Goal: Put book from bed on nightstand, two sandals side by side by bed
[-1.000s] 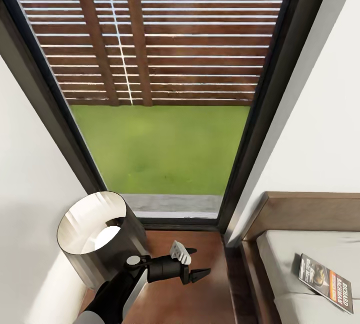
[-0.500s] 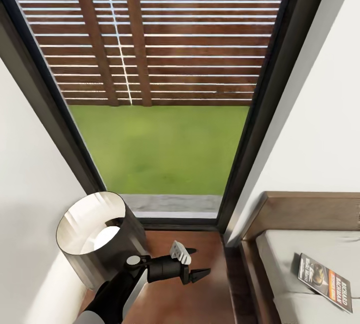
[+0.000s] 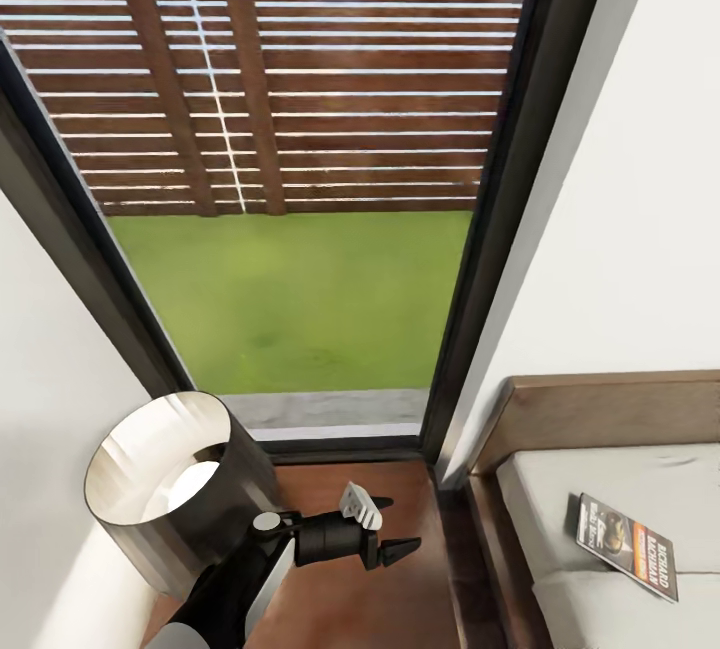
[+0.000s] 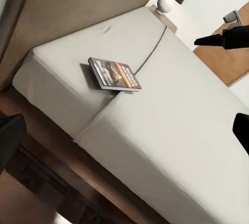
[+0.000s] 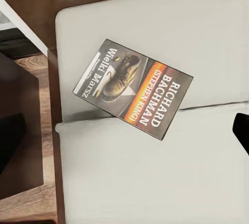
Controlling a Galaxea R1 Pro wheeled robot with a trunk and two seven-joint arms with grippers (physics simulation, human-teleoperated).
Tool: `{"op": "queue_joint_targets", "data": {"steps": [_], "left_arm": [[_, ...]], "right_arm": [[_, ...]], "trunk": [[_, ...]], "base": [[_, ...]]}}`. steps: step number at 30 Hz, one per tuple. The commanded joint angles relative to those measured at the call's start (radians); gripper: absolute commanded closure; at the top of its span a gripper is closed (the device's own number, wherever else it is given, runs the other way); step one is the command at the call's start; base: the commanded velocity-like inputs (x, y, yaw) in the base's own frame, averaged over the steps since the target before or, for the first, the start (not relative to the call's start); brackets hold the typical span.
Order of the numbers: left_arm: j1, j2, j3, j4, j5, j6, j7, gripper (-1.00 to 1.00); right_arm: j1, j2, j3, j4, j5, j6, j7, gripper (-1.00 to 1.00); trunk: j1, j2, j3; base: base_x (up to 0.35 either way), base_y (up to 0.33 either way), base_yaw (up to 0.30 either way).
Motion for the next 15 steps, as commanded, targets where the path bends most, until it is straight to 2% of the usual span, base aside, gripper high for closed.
{"op": "queue_joint_targets", "data": {"steps": [1,5,15], "left_arm": [[-0.001,0.001,-0.002,0.0,0.01,0.01,-0.002,-1.0],[-0.001,0.0,-0.002,0.0,0.01,0.01,-0.002,-1.0],[-0.001,0.001,-0.002,0.0,0.01,0.01,-0.002,-1.0]], "right_arm": [[-0.001,0.0,-0.007,0.001,0.011,-0.006,0.004,-1.0],[-0.001,0.0,-0.007,0.001,0.011,-0.007,0.004,-1.0],[-0.001,0.001,-0.007,0.001,0.011,-0.006,0.004,-1.0]], "trunk": [[0.0,-0.001,-0.001],[0.0,-0.001,-0.001],[0.0,-0.001,0.001]], "base": [[0.0,0.0,-0.056],[0.0,0.0,-0.173],[0.0,0.0,-0.257]]}}
